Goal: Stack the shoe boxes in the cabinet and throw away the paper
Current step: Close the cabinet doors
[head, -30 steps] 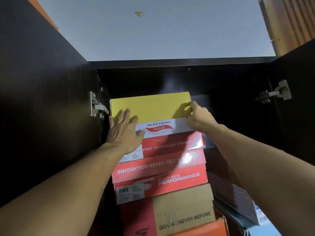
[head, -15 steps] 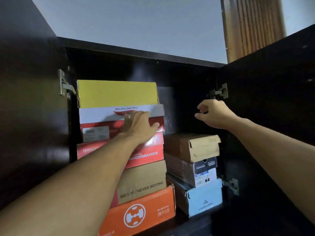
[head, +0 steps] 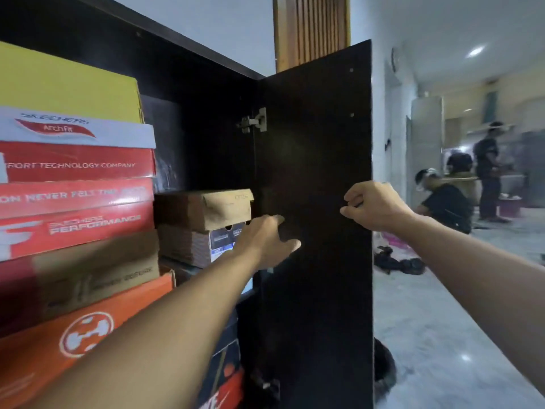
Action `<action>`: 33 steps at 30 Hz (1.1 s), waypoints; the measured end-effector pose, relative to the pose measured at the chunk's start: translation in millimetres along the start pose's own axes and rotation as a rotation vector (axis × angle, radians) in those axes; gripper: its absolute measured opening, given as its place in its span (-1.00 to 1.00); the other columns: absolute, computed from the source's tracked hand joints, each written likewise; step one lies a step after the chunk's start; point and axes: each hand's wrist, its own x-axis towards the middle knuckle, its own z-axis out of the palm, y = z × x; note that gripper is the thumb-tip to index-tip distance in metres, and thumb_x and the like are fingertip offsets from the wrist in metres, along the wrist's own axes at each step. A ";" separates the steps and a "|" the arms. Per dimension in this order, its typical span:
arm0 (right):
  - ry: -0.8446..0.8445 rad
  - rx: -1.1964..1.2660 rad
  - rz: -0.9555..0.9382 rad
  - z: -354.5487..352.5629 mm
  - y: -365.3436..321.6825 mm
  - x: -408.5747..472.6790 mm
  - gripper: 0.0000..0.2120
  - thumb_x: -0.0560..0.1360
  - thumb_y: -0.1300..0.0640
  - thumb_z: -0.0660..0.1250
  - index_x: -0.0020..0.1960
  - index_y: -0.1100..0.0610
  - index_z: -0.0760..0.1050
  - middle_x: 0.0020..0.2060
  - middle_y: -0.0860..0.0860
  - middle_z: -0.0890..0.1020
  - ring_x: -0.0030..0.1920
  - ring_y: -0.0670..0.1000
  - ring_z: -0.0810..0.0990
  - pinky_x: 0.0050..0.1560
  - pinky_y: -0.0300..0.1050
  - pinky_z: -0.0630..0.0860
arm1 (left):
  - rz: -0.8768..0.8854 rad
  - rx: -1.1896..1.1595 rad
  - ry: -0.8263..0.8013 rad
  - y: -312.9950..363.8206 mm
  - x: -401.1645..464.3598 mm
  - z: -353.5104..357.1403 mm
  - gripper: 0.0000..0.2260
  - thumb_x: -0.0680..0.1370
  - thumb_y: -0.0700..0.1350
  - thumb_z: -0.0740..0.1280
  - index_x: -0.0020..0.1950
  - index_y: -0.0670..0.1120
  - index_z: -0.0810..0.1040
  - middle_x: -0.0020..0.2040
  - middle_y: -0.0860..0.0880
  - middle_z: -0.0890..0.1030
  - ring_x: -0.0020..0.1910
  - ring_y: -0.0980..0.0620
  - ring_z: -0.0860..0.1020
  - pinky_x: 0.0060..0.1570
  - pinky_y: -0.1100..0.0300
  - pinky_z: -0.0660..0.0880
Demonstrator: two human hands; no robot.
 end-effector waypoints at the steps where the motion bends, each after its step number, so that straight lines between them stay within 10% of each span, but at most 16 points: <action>1: 0.003 -0.012 0.016 0.7 7.8 -4.8 -0.73 0.47 0.04 0.43 0.12 0.13 0.61 -0.04 0.05 0.70 0.00 0.10 0.65 0.13 0.04 0.58 | 0.008 -0.028 -0.010 4.2 -2.2 12.3 -0.36 0.47 0.18 0.34 0.48 -0.04 0.31 0.44 -0.05 0.40 0.40 -0.07 0.38 0.32 0.01 0.38; 14: -0.141 0.134 0.252 46.0 64.5 -13.6 -0.49 0.58 0.20 0.28 0.48 0.19 0.20 0.39 0.15 0.41 0.29 0.16 0.47 0.09 -0.08 0.46 | 0.012 -0.154 -0.103 27.5 -22.5 136.0 -0.39 0.52 0.10 0.35 0.51 -0.06 0.26 0.49 -0.02 0.32 0.46 -0.03 0.29 0.44 -0.04 0.24; 24: 0.050 0.463 0.301 66.3 77.3 -9.5 -0.72 0.61 0.21 0.21 0.32 0.15 0.39 0.17 0.12 0.57 0.01 0.09 0.62 -0.32 -0.24 0.50 | 0.064 0.022 0.011 19.4 -33.6 185.2 -0.35 0.57 0.09 0.29 0.56 -0.06 0.08 0.57 -0.06 0.10 0.54 -0.04 0.09 0.52 -0.04 0.04; 33: -0.081 0.710 0.226 45.8 23.3 -35.6 -0.69 0.63 -0.01 0.18 0.00 0.23 0.52 -0.11 0.15 0.64 -0.10 0.16 0.68 -0.07 0.13 0.66 | 0.225 0.071 0.207 9.7 -71.4 186.4 -0.22 0.57 0.12 0.25 0.57 -0.07 -0.19 0.59 -0.12 -0.15 0.57 -0.14 -0.06 0.52 -0.11 -0.02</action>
